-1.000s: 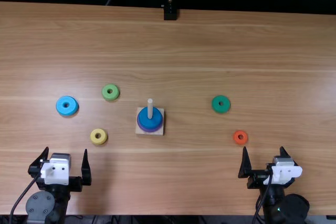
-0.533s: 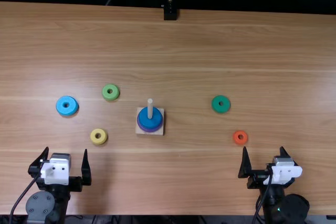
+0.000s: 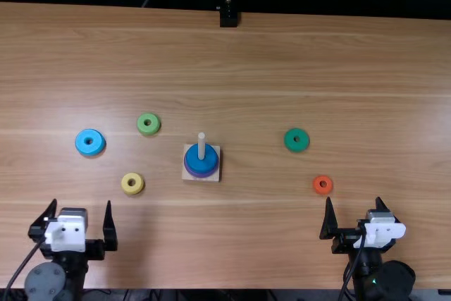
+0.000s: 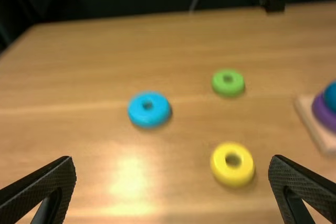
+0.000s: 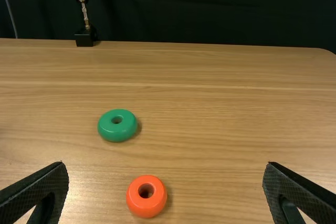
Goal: Build the Hanoi tower: stack the rings onto the peg from bottom to top in this color order: purple, dark blue, light blue, dark green, light green, yellow, orange.
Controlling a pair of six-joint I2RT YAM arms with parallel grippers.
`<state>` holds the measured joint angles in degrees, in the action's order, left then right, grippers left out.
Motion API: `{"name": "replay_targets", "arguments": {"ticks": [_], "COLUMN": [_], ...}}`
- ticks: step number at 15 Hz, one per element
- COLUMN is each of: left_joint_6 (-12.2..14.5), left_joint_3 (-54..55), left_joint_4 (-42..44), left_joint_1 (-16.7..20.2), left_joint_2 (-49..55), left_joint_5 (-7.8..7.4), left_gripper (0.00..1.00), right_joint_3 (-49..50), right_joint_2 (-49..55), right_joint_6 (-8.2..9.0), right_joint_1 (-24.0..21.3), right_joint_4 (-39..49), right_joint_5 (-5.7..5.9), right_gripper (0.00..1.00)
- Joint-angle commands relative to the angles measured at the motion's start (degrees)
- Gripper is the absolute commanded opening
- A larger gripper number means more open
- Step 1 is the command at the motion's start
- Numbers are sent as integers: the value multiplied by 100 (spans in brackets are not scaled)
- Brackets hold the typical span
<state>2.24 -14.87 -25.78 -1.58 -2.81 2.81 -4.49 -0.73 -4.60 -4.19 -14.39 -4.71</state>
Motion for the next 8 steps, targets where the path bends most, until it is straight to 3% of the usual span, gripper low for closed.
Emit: {"name": "replay_targets", "arguments": {"ticks": [1,3,6,8], "left_joint_6": [82,103,29,-3], "left_joint_3": [-798,-1712,-3408,-4190], "left_joint_4": [26,-143,-1103,-1862], "left_joint_1": [123,167,194,519], "left_joint_2": [-501,-1433,-3103,-4184], "left_joint_5": [36,173,204,215], "left_gripper": [100,100,100,100], "right_joint_3": [352,352,352,352], "right_joint_2": [73,73,73,73], "right_joint_6": [-25,-25,-25,-25], "right_joint_1": [-65,-65,-65,-65], "right_joint_4": [-423,-423,-423,-423], "right_joint_5": [-4,-4,-4,-4], "right_gripper": [100,100,100,100]}}
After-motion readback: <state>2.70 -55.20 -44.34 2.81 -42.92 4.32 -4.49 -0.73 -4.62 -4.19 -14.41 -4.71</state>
